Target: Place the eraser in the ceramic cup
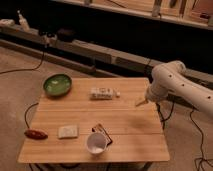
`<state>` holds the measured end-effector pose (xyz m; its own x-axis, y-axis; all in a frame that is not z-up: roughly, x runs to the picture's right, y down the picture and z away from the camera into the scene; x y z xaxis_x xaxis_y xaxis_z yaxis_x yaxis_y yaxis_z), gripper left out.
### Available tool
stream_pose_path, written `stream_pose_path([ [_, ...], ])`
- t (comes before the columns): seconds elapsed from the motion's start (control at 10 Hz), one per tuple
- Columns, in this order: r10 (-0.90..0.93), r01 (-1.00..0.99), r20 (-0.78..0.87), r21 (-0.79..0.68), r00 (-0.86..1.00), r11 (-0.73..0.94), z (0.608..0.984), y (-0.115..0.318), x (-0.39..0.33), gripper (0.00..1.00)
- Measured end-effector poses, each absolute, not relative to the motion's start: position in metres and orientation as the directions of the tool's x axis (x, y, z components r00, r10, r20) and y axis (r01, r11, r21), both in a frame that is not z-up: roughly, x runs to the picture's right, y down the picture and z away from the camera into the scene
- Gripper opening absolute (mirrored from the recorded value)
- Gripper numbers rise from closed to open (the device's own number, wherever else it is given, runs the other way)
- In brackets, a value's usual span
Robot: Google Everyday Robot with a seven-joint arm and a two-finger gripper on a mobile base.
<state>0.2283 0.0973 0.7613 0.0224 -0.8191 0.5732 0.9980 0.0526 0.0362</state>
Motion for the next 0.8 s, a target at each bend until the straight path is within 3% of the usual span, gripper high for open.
stream_pose_path([
  [0.4, -0.837, 0.928, 0.410, 0.243, -0.362, -0.282, 0.735, 0.124, 0.088, 0.80],
  [0.8, -0.815, 0.872, 0.334, 0.304, -0.474, -0.382, 0.725, 0.141, 0.027, 0.80],
])
